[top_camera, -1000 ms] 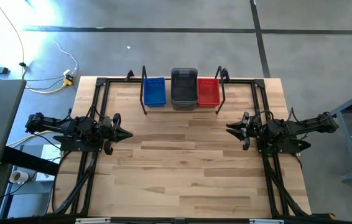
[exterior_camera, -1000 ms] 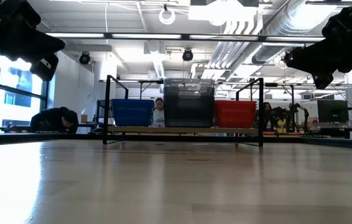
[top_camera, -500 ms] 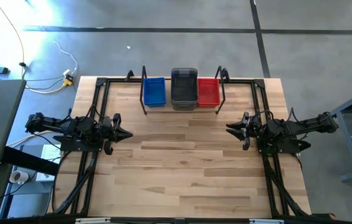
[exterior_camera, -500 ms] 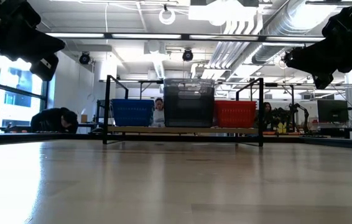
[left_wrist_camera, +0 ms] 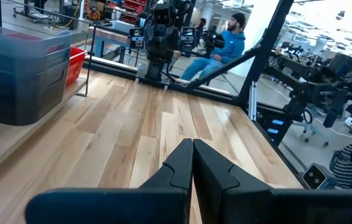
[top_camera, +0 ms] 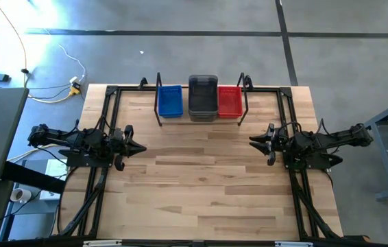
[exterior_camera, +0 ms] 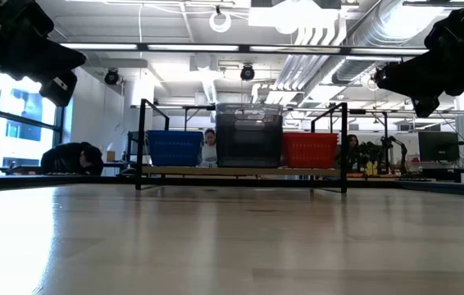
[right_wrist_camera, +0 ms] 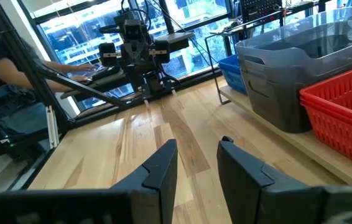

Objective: Stack baskets on shelf by color
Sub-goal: Return to Home Position

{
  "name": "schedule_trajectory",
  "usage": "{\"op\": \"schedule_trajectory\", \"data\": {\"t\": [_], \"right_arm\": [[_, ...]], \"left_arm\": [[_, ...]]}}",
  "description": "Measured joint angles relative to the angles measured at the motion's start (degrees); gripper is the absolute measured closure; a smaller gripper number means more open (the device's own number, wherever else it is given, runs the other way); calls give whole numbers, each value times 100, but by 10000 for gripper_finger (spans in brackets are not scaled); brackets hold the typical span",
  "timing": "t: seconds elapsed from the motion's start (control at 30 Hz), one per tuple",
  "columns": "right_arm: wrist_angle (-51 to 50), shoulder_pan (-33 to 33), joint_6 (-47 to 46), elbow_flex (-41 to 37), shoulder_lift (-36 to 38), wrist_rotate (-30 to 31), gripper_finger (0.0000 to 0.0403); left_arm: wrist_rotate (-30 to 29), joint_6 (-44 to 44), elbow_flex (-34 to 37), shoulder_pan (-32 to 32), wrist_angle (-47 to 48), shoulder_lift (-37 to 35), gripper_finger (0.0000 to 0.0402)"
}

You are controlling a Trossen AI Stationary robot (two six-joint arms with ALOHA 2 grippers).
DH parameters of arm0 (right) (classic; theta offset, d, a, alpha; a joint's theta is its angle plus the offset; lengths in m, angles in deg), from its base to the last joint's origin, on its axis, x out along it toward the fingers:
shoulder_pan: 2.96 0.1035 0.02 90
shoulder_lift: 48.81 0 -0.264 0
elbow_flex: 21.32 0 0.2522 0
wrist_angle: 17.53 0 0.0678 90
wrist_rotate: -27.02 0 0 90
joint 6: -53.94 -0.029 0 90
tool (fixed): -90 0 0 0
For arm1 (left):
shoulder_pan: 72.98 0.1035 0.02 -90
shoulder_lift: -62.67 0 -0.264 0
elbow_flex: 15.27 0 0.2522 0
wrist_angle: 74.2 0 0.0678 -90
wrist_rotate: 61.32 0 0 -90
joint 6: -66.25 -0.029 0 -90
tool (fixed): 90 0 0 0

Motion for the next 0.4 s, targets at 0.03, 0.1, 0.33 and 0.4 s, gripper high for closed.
{"op": "schedule_trajectory", "data": {"t": [0.03,0.1,0.33,0.4], "right_arm": [[0,0,0,0,0,2,304],[0,0,0,0,0,24,304],[0,0,0,0,2,20,304],[0,0,0,0,0,20,304]], "left_arm": [[0,-2,0,-1,1,1,401],[0,-1,0,-1,1,1,401],[0,-2,0,-1,1,0,401],[0,0,0,1,1,0,401]]}}
